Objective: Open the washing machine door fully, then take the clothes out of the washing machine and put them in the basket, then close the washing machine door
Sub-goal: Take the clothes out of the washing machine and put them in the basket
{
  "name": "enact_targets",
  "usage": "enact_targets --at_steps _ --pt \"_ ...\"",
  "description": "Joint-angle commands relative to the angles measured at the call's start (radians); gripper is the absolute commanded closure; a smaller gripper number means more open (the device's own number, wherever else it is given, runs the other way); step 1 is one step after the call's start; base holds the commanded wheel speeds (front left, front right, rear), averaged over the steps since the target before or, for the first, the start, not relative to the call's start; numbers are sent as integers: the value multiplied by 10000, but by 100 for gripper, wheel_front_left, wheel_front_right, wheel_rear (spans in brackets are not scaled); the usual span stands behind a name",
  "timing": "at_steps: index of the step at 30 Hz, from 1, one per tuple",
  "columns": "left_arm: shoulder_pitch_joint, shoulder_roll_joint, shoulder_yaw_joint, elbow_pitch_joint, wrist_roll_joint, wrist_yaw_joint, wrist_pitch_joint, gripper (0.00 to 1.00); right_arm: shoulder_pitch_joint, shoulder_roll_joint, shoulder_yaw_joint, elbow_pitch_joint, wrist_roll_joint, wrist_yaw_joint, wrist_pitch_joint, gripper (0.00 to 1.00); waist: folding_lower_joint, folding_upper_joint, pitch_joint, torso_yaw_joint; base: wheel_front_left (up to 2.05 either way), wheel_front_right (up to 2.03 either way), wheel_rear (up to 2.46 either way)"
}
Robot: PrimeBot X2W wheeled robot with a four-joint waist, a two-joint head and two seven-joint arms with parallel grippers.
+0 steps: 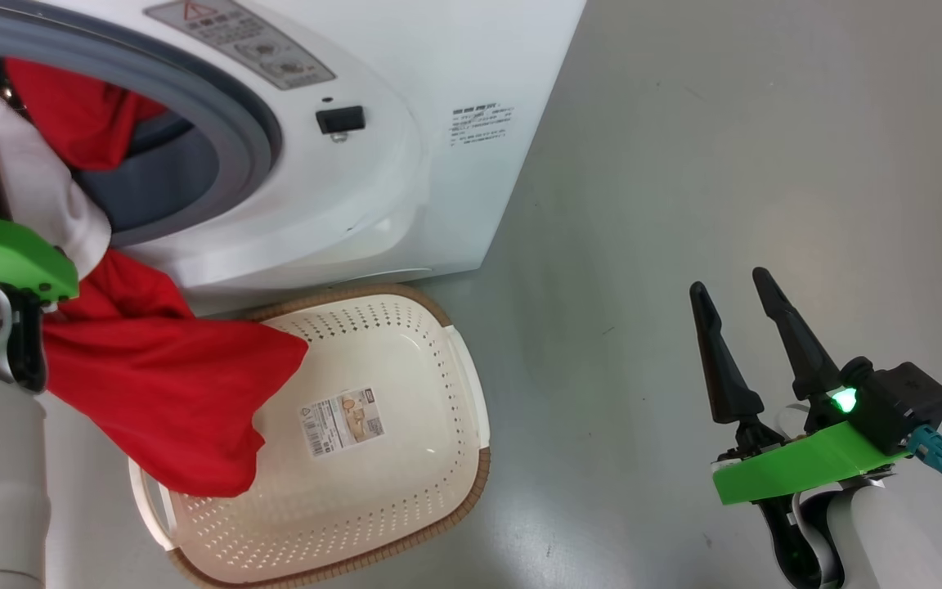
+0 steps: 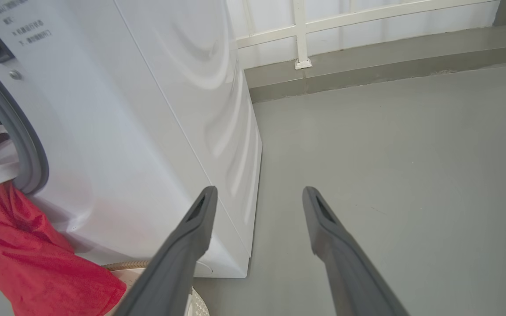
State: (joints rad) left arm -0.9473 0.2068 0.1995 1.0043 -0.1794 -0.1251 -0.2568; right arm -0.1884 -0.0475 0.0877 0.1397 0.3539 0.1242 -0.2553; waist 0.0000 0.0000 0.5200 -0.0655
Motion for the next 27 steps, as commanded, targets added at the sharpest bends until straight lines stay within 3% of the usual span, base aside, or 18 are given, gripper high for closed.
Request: enact_targets --at_steps 1,10,27 --pt "-9 483 84 -248 -120 -51 -49 100 -65 -27 216 -267 27 65 -65 0 0 0 -7 12 0 0 0" --pt "751 157 -433 -1672 -1087 -54 -49 100 -3 -27 120 -245 14 65 -65 0 0 0 -135 180 0 0 0" --pt "4103 -499 -978 -5317 -1953 -55 -49 100 205 -27 8 -113 -96 65 -65 0 0 0 -729 525 0 0 0"
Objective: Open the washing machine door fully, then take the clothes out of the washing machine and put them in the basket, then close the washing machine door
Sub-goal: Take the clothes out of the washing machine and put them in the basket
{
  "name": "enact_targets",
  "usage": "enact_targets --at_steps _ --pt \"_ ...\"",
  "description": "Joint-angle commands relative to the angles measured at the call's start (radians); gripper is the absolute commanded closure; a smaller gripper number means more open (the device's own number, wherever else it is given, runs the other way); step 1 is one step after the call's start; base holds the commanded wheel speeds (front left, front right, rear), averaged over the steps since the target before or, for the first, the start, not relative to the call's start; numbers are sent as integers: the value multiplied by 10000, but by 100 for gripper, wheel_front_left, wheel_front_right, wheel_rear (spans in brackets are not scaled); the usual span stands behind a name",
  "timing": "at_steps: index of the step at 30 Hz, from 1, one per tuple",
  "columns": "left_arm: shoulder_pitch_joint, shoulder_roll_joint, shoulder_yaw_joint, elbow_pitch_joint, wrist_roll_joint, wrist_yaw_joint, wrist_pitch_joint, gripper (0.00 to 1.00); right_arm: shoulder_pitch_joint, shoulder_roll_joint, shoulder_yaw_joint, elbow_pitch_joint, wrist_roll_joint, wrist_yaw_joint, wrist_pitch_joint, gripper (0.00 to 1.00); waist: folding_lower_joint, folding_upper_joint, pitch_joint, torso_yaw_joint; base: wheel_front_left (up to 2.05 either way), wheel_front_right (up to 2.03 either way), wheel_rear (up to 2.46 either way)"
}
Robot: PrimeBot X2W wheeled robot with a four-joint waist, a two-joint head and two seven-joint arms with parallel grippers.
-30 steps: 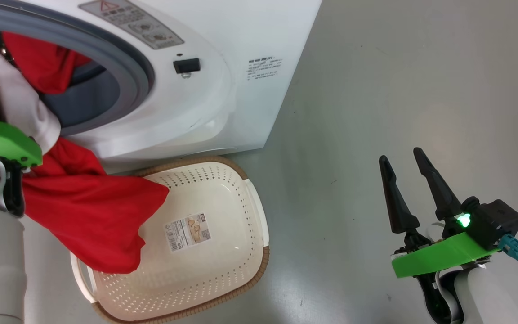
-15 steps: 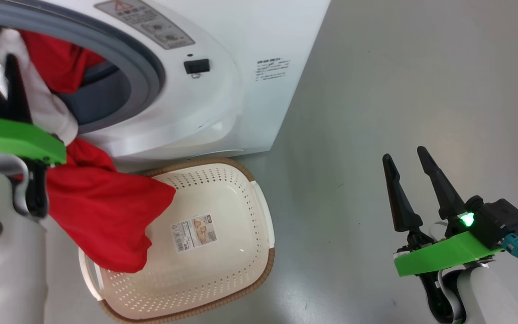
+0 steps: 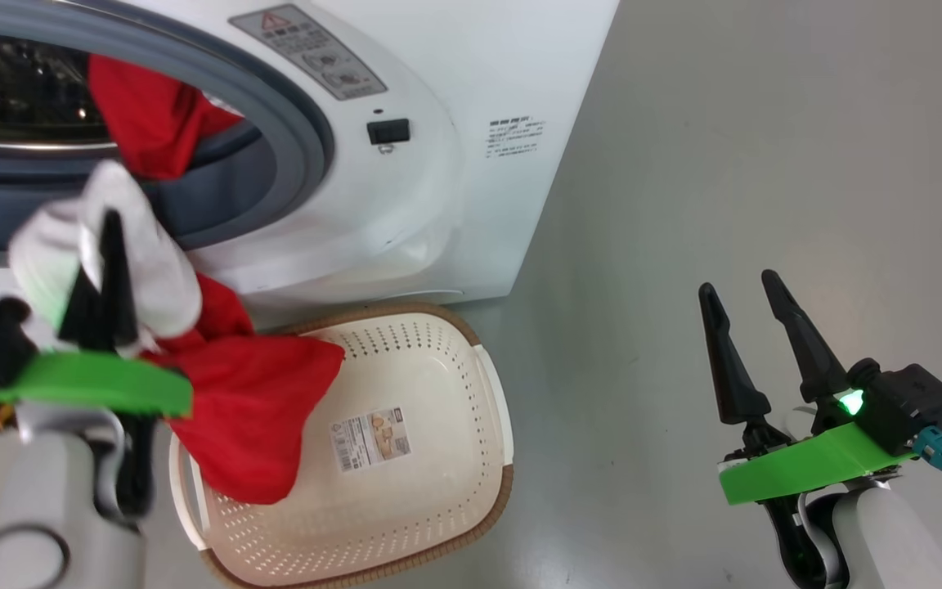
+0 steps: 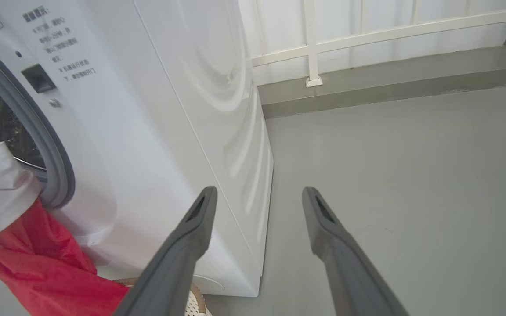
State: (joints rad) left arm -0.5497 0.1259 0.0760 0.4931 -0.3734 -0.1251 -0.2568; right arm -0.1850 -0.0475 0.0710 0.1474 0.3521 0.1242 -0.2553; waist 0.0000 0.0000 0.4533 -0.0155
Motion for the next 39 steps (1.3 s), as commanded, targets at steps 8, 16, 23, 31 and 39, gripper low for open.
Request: enact_targets --at_steps 8,16,23,31,39 --pt "1662 -75 20 -1023 -444 -55 -49 100 386 -27 128 -163 -119 65 -65 0 0 0 -319 144 0 0 0" --pt "2479 -439 -465 -671 -989 -55 -49 100 461 -27 219 -166 -149 65 -65 0 0 0 -338 141 0 0 0" --pt "2421 -445 -1066 383 -1300 -55 -49 100 387 -27 254 -227 -197 65 -65 0 0 0 36 21 0 0 0" --pt "1772 -214 -1796 1887 -1532 -55 -49 100 217 -27 192 -354 -191 65 -65 0 0 0 598 -184 0 0 0" --pt "1072 -51 -2723 3128 -2167 -55 -49 100 47 -27 185 -467 -173 65 -65 0 0 0 1040 -290 0 0 0"
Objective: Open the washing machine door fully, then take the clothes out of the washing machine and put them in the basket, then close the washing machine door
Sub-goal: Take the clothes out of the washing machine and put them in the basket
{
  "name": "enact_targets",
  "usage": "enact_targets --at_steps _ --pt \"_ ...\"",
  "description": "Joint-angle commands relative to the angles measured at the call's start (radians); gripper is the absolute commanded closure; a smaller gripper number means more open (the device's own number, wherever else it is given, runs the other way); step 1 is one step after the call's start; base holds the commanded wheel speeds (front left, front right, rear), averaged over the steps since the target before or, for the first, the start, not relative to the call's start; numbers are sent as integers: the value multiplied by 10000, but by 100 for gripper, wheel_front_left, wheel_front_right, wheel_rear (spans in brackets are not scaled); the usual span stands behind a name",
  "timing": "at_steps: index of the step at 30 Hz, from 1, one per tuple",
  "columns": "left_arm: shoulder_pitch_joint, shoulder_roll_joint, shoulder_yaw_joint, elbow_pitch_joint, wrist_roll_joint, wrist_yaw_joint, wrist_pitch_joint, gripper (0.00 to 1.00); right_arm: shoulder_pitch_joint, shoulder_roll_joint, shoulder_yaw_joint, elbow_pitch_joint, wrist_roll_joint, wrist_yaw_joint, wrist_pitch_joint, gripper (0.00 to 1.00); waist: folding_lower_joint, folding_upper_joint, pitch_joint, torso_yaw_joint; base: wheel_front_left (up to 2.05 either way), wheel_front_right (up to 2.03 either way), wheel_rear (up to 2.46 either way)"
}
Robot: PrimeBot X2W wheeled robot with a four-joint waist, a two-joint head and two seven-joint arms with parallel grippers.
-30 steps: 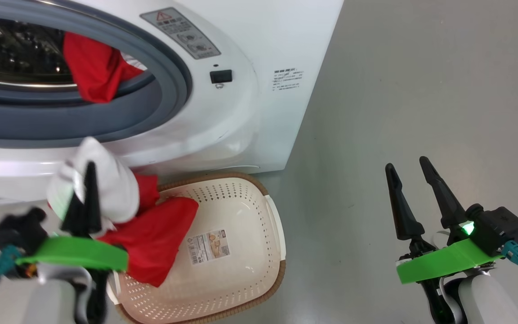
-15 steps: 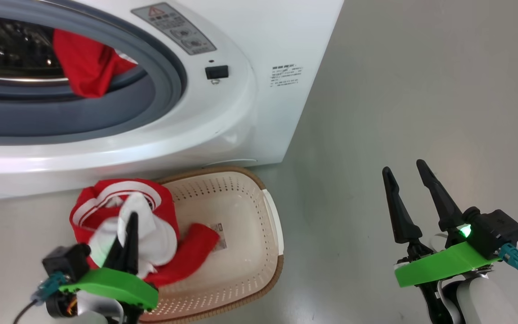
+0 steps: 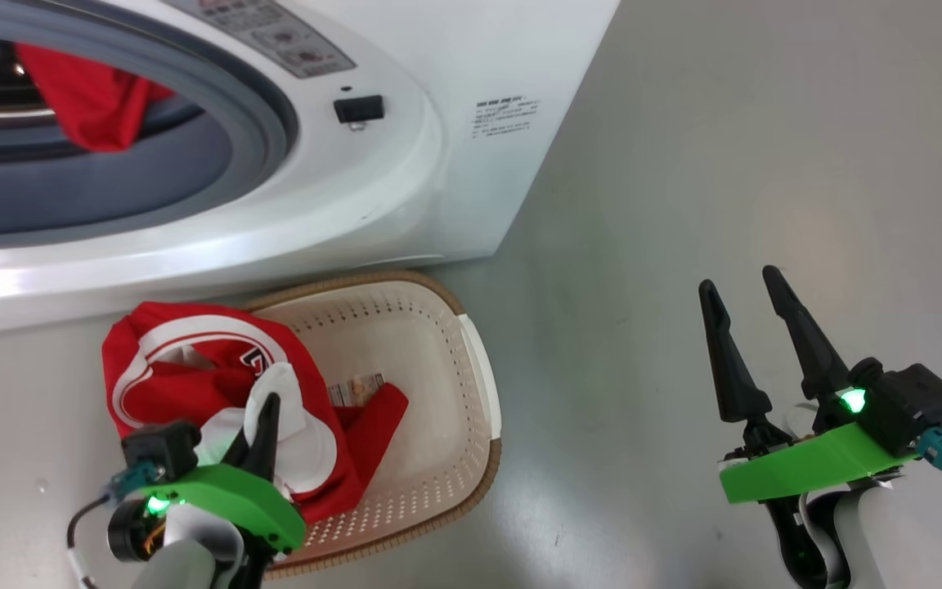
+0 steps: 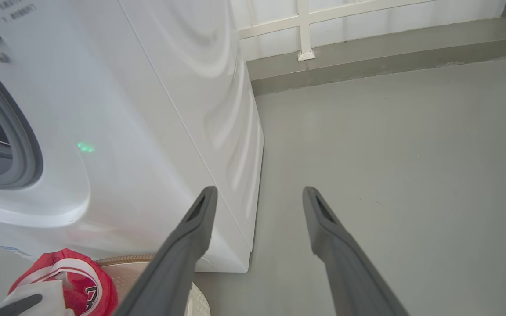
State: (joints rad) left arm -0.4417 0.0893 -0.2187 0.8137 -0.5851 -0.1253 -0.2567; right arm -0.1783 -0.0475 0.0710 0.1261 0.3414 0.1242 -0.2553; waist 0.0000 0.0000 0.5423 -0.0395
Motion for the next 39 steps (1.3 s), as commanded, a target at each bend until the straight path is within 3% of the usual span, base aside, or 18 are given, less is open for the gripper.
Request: enact_targets --at_steps 1,11,13,16,17,20,39 --pt "-128 348 75 96 -122 -53 -51 100 -47 -27 186 -269 -66 65 -65 0 0 0 221 -54 0 0 0" --pt "-1086 615 -837 1276 -785 -54 -51 100 -257 -27 185 -306 -100 65 -65 0 0 0 636 -63 0 0 0" --pt "-1160 656 -828 1376 -823 -54 -51 73 -272 -27 173 -295 -101 65 -65 0 0 0 643 -69 0 0 0" --pt "-1197 687 -806 1468 -837 -54 -51 52 -271 -27 158 -286 -102 65 -65 0 0 0 629 -69 0 0 0" --pt "-1197 699 -791 1486 -836 -54 -51 34 -264 -27 149 -287 -103 65 -65 0 0 0 623 -63 0 0 0" --pt "-1196 710 -704 1501 -828 -54 -51 2 -261 -27 130 -287 -113 65 -65 0 0 0 604 -39 0 0 0" --pt "-675 713 25 984 -379 -54 -51 0 -58 -27 169 -24 -189 65 -65 0 0 0 -426 92 0 0 0"
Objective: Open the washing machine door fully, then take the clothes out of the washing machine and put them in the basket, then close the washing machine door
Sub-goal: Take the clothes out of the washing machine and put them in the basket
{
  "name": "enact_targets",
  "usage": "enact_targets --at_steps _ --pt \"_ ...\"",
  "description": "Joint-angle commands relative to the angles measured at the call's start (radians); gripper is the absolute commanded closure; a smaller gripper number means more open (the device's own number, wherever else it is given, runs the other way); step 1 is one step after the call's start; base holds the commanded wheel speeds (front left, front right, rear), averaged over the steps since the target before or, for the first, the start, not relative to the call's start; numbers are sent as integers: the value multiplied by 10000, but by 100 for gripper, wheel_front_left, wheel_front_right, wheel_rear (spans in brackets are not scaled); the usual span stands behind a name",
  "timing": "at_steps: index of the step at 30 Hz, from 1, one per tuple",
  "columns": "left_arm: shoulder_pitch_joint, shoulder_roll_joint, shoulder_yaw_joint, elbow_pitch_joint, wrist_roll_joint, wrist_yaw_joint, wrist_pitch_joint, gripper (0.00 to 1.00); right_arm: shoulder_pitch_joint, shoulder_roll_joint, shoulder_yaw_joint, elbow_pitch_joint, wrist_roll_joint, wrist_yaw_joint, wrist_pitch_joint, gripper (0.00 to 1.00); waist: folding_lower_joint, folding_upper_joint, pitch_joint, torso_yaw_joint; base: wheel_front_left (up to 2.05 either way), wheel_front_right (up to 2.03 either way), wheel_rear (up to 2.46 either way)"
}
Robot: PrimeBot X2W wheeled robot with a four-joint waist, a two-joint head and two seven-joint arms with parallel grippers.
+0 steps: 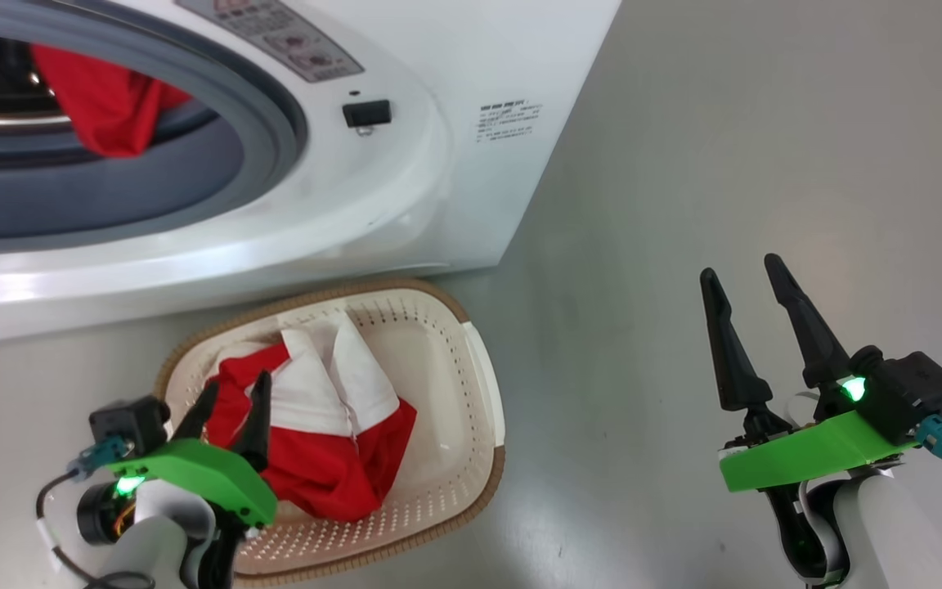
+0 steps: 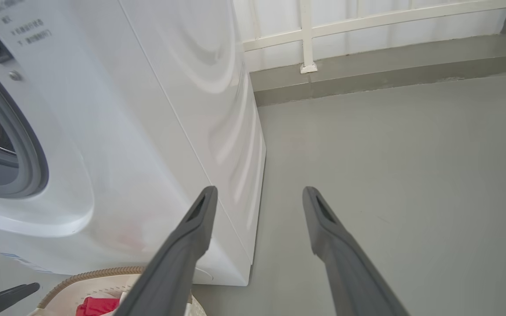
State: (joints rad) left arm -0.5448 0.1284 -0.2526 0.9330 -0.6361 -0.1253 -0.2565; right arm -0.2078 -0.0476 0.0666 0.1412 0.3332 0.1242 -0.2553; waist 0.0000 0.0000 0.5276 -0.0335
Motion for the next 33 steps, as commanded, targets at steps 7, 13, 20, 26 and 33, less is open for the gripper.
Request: enact_targets --at_steps 7,13,20,26,33 --pt "873 314 1006 -968 732 -54 -53 0 442 -26 271 19 -136 65 -65 0 0 0 -968 72 0 0 0" --pt "1465 236 1682 -1997 1375 -54 -53 0 729 -26 305 192 -165 65 -65 0 0 0 -1709 133 0 0 0" --pt "2219 129 2306 -3160 1963 -54 -53 0 1164 -26 286 385 -162 65 -65 0 0 0 -2479 207 0 0 0" --pt "2802 112 2582 -4247 2319 -54 -53 0 1444 -26 214 448 -168 65 -65 0 0 0 -2939 269 0 0 0" --pt "3514 22 2830 -5464 2739 -54 -53 0 1756 -26 104 492 -214 65 -65 0 0 0 -3450 344 0 0 0"
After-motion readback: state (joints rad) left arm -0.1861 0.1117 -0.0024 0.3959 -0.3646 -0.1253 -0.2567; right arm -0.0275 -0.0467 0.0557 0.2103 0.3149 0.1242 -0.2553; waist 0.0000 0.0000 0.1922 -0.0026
